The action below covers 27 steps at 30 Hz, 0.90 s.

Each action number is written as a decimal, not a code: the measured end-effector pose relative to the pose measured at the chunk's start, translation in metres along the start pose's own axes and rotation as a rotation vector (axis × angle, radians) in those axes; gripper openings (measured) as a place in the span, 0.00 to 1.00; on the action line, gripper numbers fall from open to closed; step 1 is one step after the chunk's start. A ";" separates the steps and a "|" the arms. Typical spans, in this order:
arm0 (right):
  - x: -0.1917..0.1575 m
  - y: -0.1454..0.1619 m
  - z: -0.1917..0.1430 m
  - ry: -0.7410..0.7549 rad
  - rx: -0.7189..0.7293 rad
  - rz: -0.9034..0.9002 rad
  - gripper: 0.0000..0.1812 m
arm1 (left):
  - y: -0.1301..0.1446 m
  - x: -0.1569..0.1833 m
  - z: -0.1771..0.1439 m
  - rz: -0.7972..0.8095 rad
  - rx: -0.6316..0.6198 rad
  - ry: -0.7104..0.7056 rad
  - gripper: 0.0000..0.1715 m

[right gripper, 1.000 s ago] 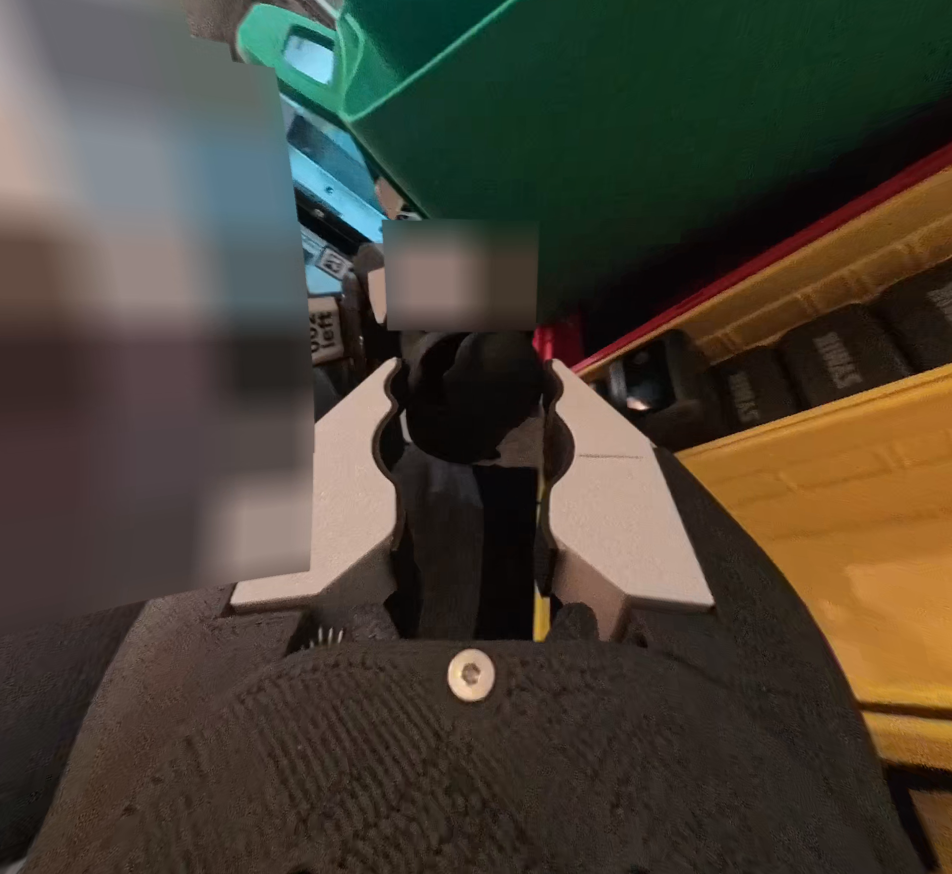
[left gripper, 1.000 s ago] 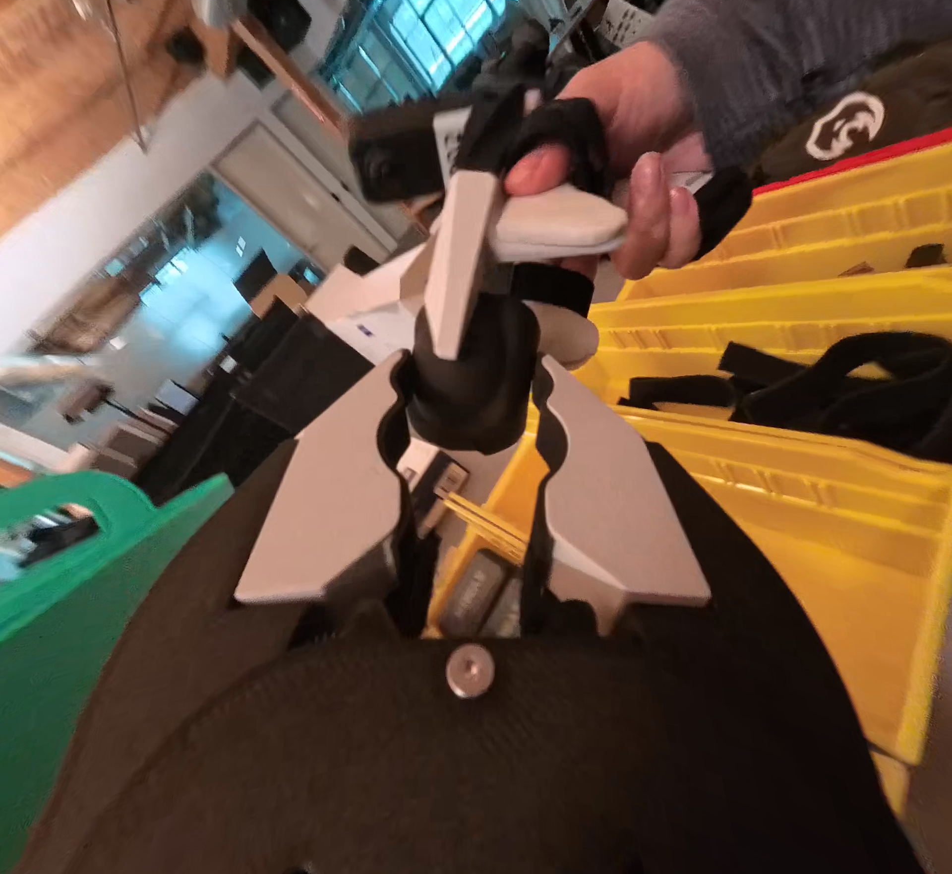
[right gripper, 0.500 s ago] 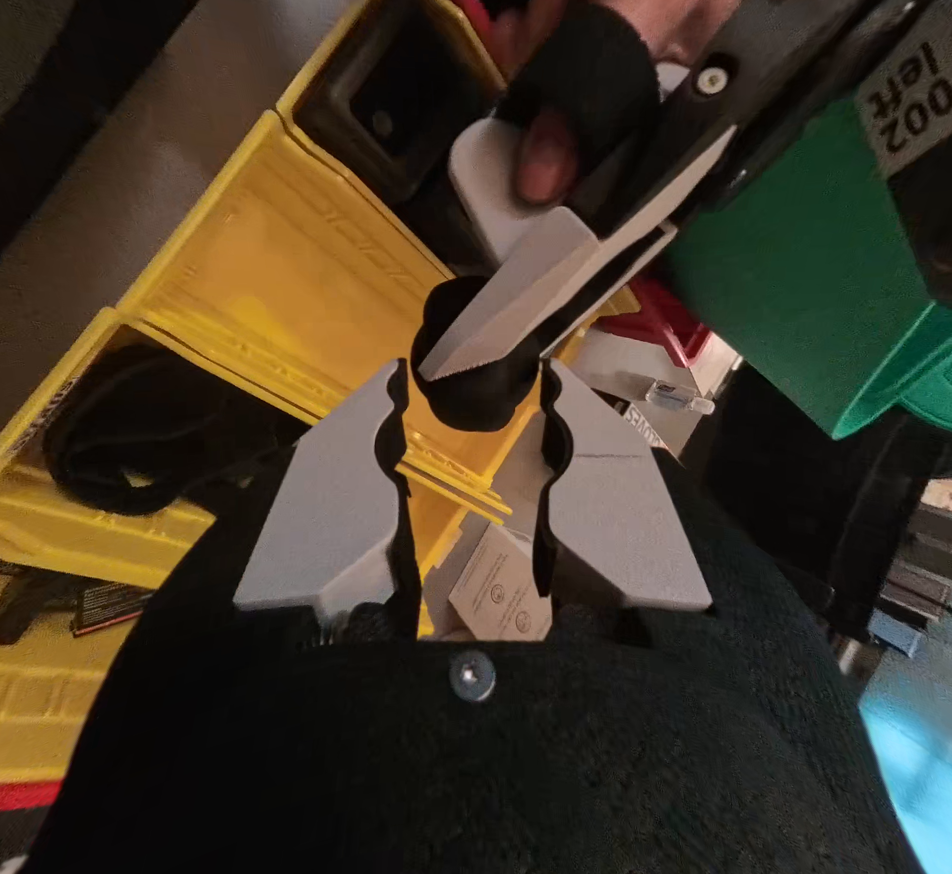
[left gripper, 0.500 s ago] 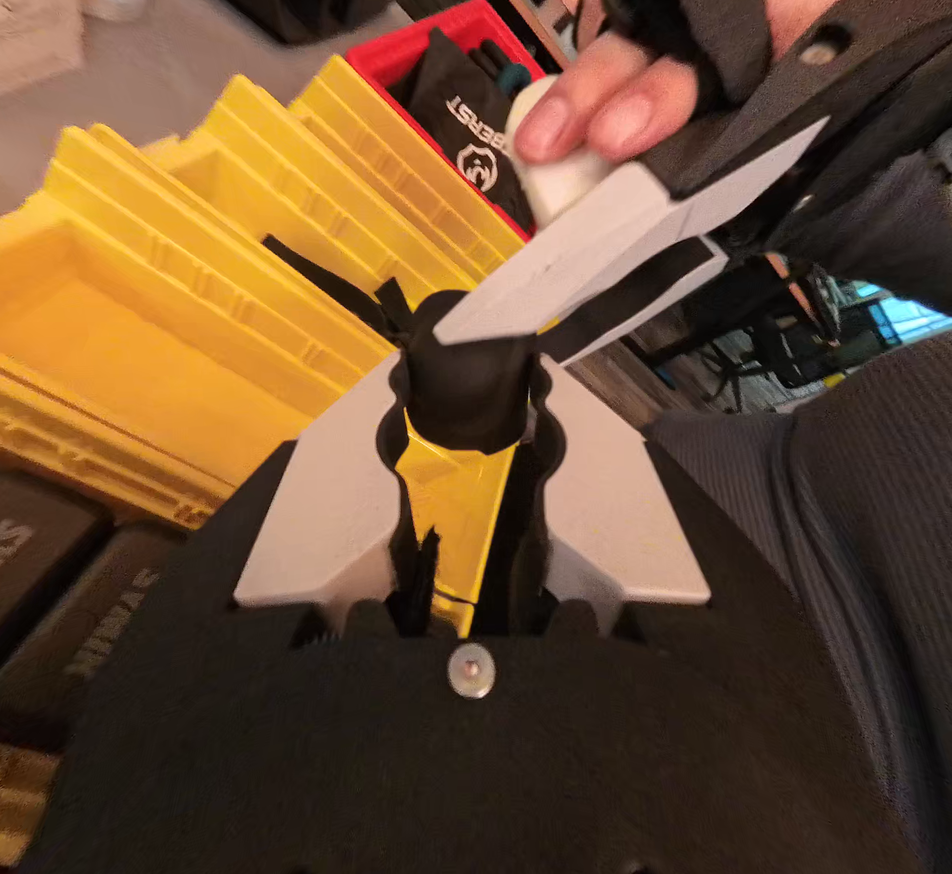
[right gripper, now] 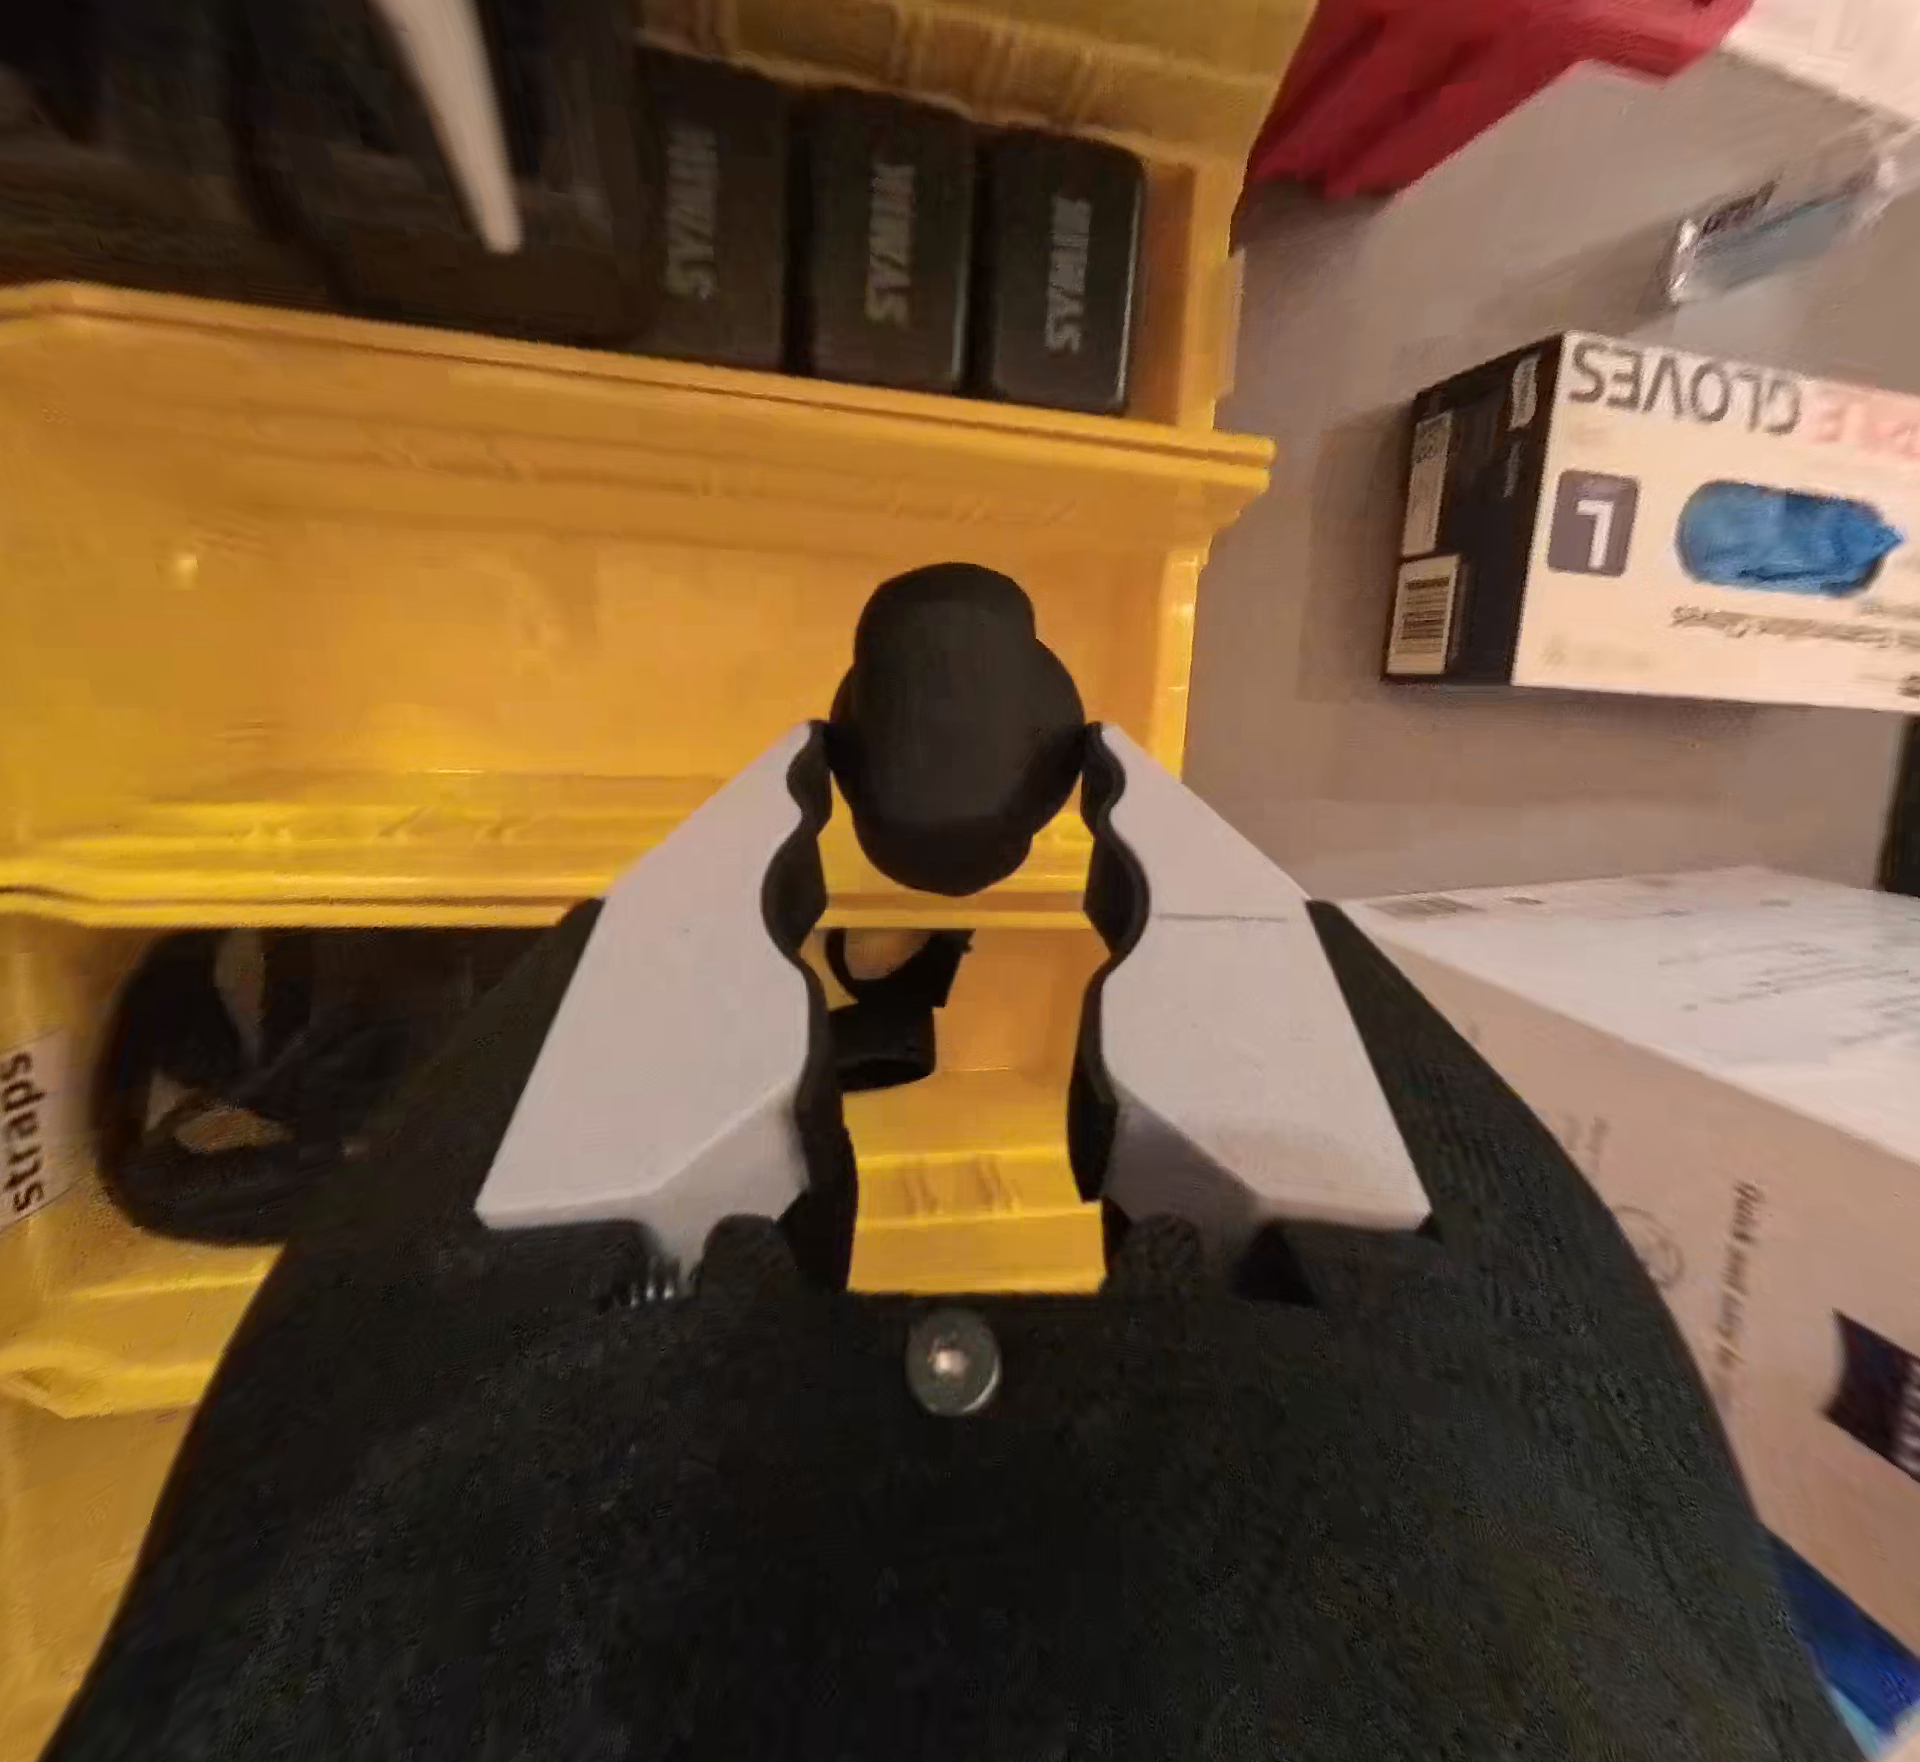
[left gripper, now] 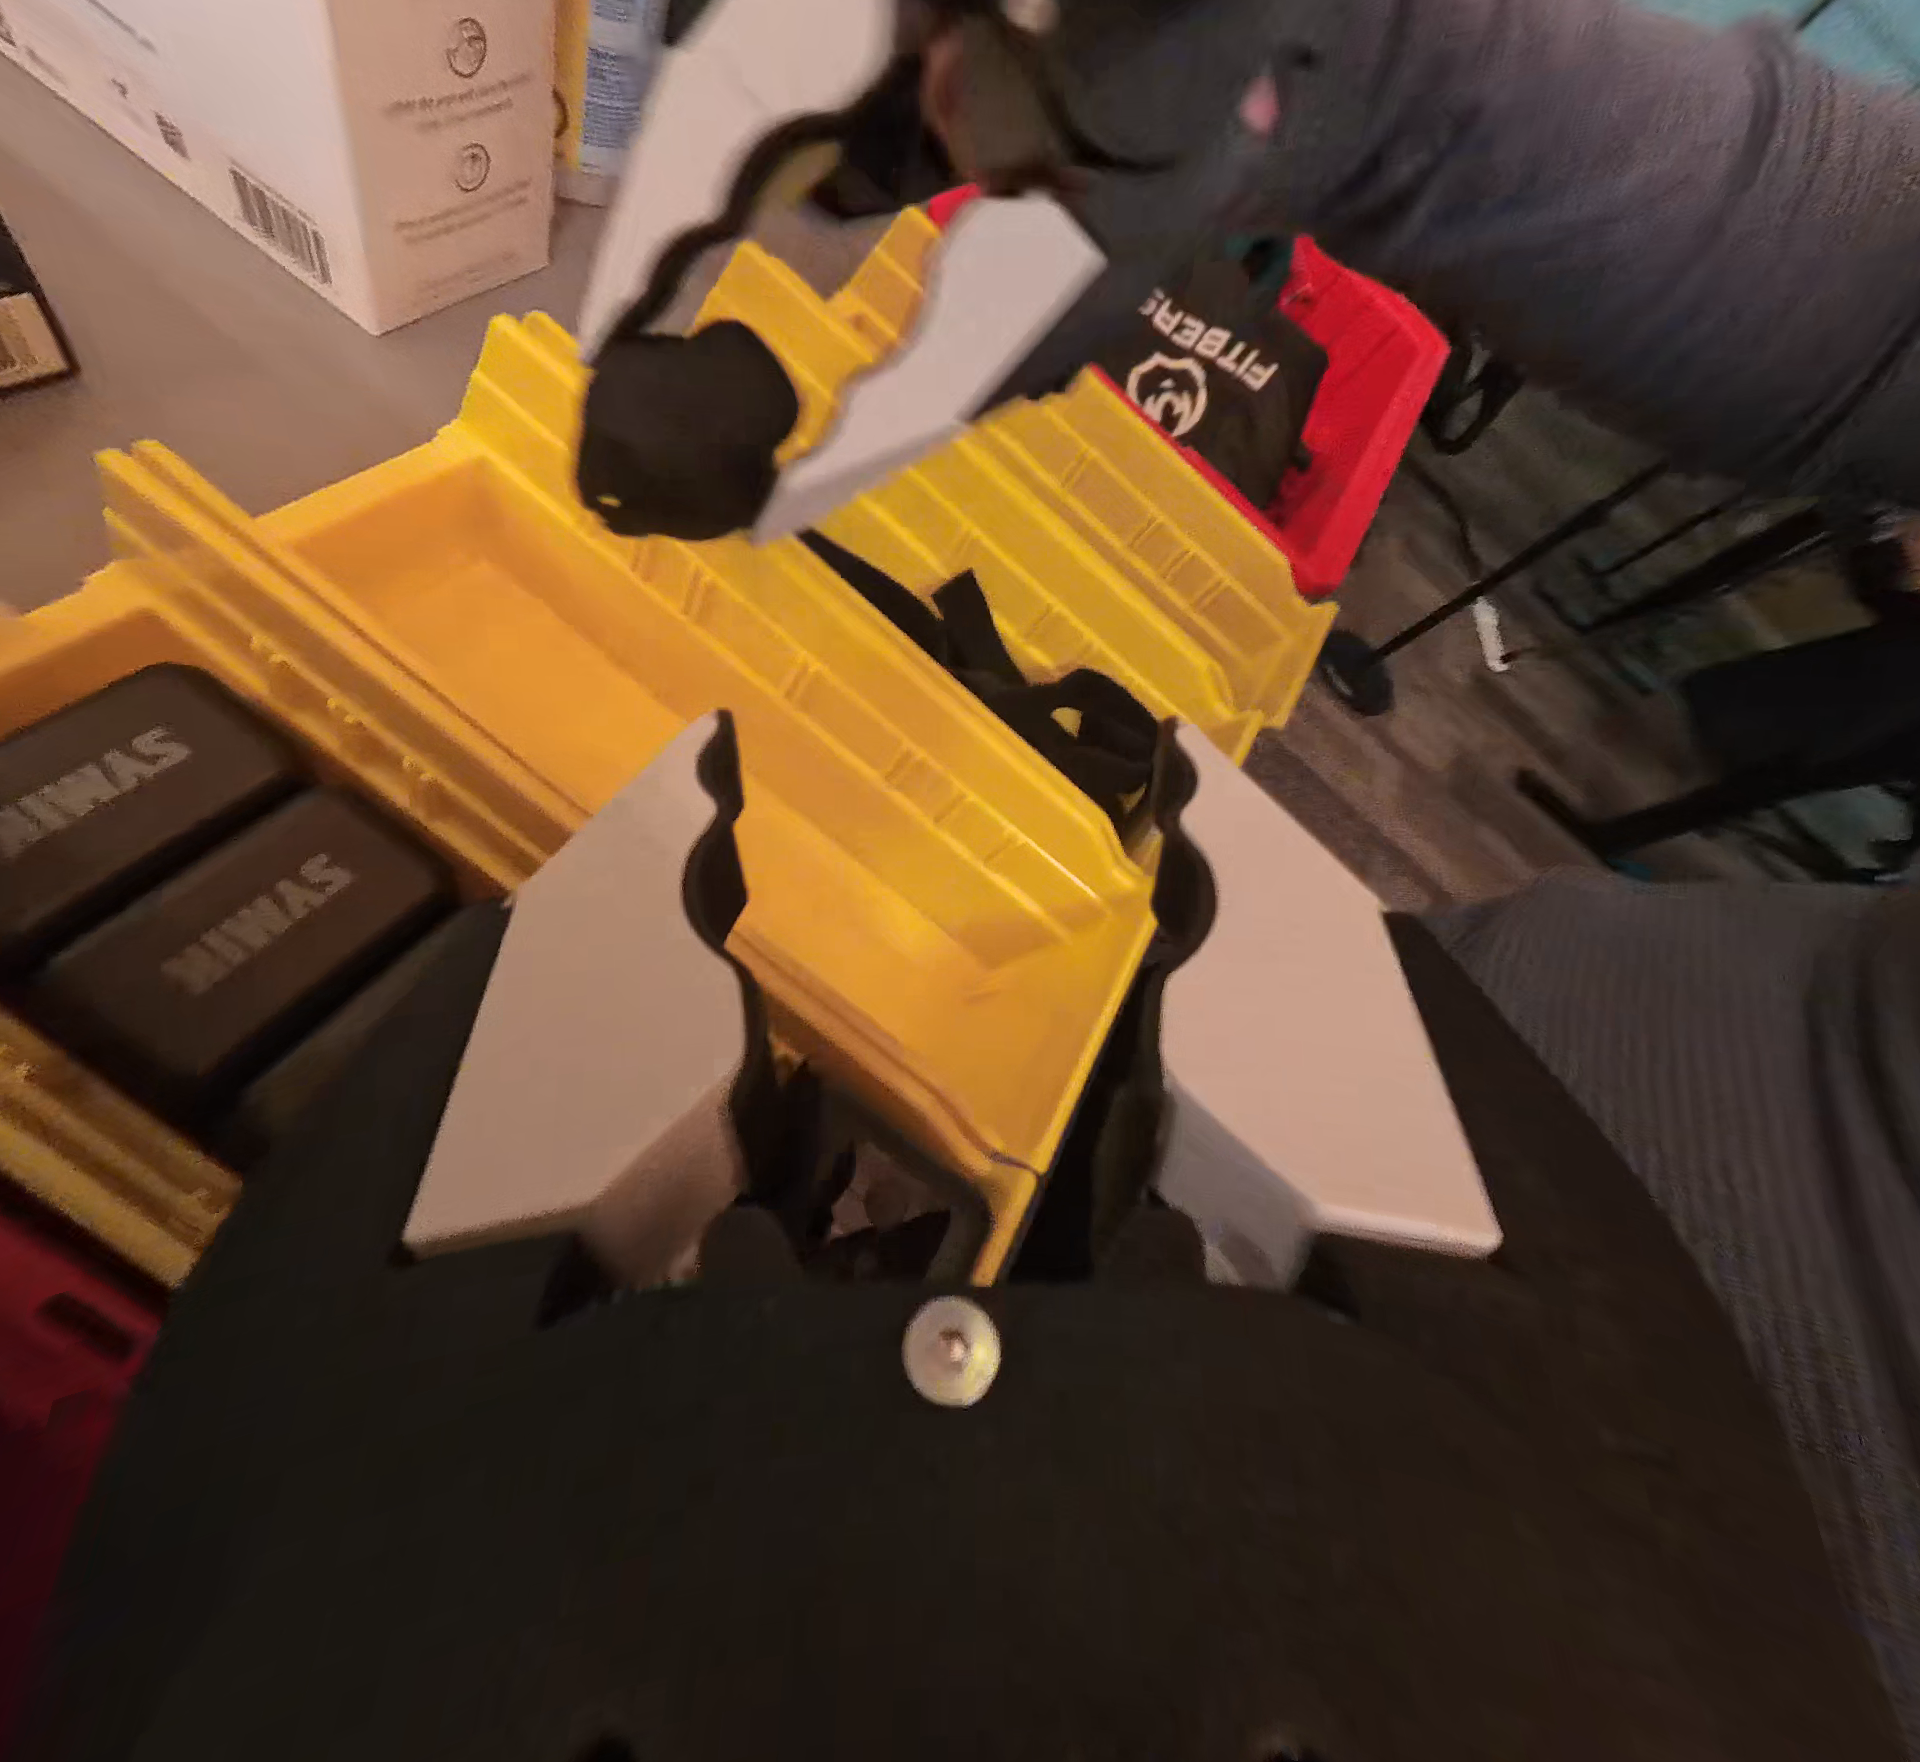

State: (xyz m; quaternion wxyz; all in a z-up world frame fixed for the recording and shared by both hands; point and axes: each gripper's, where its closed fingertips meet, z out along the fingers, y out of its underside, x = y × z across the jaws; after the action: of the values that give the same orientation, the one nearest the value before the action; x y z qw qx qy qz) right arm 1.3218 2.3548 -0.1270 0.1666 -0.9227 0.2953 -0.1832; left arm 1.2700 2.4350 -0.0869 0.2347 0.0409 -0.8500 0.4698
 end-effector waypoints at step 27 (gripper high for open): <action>0.021 0.050 0.115 -0.263 -0.498 0.076 0.29 | 0.014 0.002 -0.019 0.051 0.083 -0.083 0.33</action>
State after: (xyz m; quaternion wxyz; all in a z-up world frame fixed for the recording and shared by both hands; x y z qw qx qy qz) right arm 1.3636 2.3270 -0.2440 -0.0217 -0.9393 0.3416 0.0228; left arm 1.2706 2.4588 -0.0884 0.1853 0.0484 -0.8395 0.5086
